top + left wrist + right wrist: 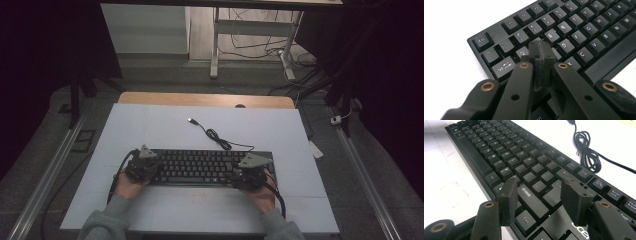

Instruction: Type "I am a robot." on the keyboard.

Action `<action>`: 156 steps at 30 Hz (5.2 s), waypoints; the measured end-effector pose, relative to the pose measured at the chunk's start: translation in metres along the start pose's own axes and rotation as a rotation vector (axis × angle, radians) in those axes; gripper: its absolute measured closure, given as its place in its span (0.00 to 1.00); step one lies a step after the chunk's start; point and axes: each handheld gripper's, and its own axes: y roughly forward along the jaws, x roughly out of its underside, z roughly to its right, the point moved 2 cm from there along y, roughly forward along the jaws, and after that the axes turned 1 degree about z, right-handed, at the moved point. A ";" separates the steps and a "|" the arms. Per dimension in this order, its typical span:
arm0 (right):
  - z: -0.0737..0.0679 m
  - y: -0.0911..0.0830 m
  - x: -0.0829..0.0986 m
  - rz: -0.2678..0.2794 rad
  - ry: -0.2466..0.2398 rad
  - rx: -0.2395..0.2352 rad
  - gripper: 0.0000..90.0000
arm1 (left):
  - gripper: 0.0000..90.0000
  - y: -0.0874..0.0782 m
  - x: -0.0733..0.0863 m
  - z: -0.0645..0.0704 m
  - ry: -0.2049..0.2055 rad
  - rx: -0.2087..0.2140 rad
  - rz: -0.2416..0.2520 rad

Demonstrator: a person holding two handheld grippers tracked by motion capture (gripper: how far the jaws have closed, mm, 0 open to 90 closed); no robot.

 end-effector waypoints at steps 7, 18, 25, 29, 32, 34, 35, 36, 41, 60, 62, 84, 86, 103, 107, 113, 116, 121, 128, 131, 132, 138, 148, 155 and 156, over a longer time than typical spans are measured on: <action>0.000 0.000 0.000 -0.001 -0.001 0.000 0.53 | 0.99 0.001 0.000 0.000 -0.002 0.001 0.002; 0.000 -0.001 0.000 0.005 0.001 0.002 0.53 | 0.99 -0.005 -0.001 0.000 -0.010 0.009 0.050; 0.001 -0.001 0.000 0.005 0.002 0.000 0.53 | 0.84 -0.019 -0.004 0.001 -0.022 0.046 0.133; 0.002 -0.002 0.000 0.001 0.004 0.004 0.53 | 0.63 -0.025 -0.006 0.001 -0.055 0.076 0.170; 0.003 -0.003 0.000 0.007 0.010 0.003 0.53 | 0.53 -0.029 -0.008 0.003 -0.063 0.112 0.187; 0.003 -0.004 0.000 0.009 0.013 0.006 0.53 | 0.48 -0.031 -0.009 0.005 -0.062 0.117 0.199; 0.004 -0.005 0.000 0.011 0.012 0.006 0.53 | 0.45 -0.032 -0.010 0.005 -0.057 0.119 0.201; 0.004 -0.005 0.000 0.012 0.011 0.008 0.53 | 0.43 -0.033 -0.010 0.006 -0.055 0.118 0.204; 0.005 -0.006 0.001 0.013 0.017 0.010 0.53 | 0.38 -0.036 -0.011 0.006 -0.050 0.130 0.203; 0.005 -0.007 0.000 0.019 0.010 0.013 0.53 | 0.35 -0.030 -0.009 0.005 -0.047 0.113 0.154; 0.005 -0.007 0.000 0.018 0.012 0.015 0.53 | 0.35 -0.030 -0.009 0.005 -0.044 0.108 0.150; -0.005 -0.010 -0.019 0.069 0.041 -0.023 0.55 | 0.34 -0.026 -0.009 0.007 -0.020 0.090 0.122; -0.006 -0.010 -0.021 0.069 0.045 -0.024 0.57 | 0.34 -0.025 -0.009 0.008 -0.020 0.090 0.119; -0.022 0.009 -0.033 0.024 0.017 -0.105 0.96 | 0.34 -0.022 -0.008 0.010 -0.001 0.086 0.099; -0.027 0.014 -0.036 0.009 0.006 -0.126 1.00 | 0.33 -0.022 -0.008 0.010 0.001 0.087 0.096; -0.034 0.023 -0.040 -0.004 -0.011 -0.137 1.00 | 0.33 -0.020 -0.008 0.011 0.006 0.085 0.088; -0.038 0.030 -0.042 -0.010 -0.024 -0.143 1.00 | 0.33 -0.019 -0.008 0.011 0.009 0.085 0.084; -0.043 0.043 -0.045 -0.024 -0.034 -0.149 1.00 | 0.33 -0.019 -0.007 0.011 0.007 0.084 0.082; -0.051 0.058 -0.046 -0.051 -0.057 -0.151 1.00 | 0.33 -0.018 -0.007 0.011 0.013 0.082 0.074; -0.051 0.062 -0.044 -0.064 -0.056 -0.144 1.00 | 0.33 -0.017 -0.007 0.011 0.014 0.082 0.073; -0.051 0.063 -0.044 -0.068 -0.057 -0.140 1.00 | 0.33 -0.017 -0.007 0.011 0.014 0.082 0.073; -0.050 0.070 -0.042 -0.079 -0.059 -0.133 1.00 | 0.32 -0.017 -0.007 0.011 0.017 0.081 0.068; -0.051 0.074 -0.041 -0.084 -0.058 -0.135 1.00 | 0.32 -0.016 -0.006 0.011 0.021 0.078 0.058; -0.054 0.076 -0.040 -0.092 -0.072 -0.137 1.00 | 0.32 -0.016 -0.006 0.010 0.021 0.080 0.057; -0.054 0.076 -0.040 -0.096 -0.074 -0.133 1.00 | 0.32 -0.016 -0.006 0.010 0.021 0.079 0.057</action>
